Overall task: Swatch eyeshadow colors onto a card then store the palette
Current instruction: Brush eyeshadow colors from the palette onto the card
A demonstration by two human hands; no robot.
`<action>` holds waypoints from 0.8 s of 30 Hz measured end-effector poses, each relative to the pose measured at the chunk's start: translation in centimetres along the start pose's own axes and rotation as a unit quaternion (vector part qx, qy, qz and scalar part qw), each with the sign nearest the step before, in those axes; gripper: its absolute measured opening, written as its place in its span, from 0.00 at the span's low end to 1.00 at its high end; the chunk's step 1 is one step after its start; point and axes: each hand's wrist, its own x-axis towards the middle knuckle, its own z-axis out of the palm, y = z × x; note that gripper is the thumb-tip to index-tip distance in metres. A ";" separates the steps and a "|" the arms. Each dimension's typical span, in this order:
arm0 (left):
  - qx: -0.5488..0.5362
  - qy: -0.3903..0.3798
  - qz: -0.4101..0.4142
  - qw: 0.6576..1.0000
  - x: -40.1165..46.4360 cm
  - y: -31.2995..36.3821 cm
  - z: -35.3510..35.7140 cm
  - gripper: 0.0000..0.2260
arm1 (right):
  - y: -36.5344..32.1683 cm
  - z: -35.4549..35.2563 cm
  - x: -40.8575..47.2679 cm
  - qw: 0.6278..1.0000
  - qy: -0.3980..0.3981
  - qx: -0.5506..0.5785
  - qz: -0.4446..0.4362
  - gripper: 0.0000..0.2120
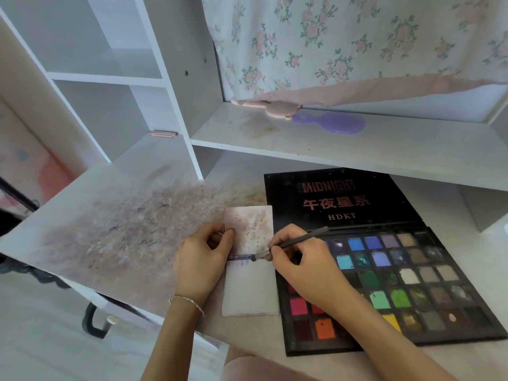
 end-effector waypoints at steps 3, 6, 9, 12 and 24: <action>0.004 0.000 -0.005 1.000 0.1 0.0 0.1 0.08 | 0.2 0.0 0.0 1.000 -0.002 -0.004 0.007 0.04; -0.002 0.002 -0.012 1.000 0.1 -0.1 0.1 0.07 | 0.2 0.0 0.0 1.000 -0.006 -0.006 0.007 0.03; -0.002 0.002 -0.012 1.000 0.1 -0.1 0.1 0.05 | 0.2 0.0 0.0 1.000 -0.015 -0.010 0.006 0.03; -0.002 0.002 -0.013 1.000 0.1 -0.1 0.1 0.05 | 0.3 0.1 0.1 1.000 -0.022 -0.016 0.008 0.03; -0.001 0.001 -0.012 1.000 0.1 0.0 0.1 0.05 | 0.4 0.2 0.2 0.999 -0.026 -0.030 0.000 0.03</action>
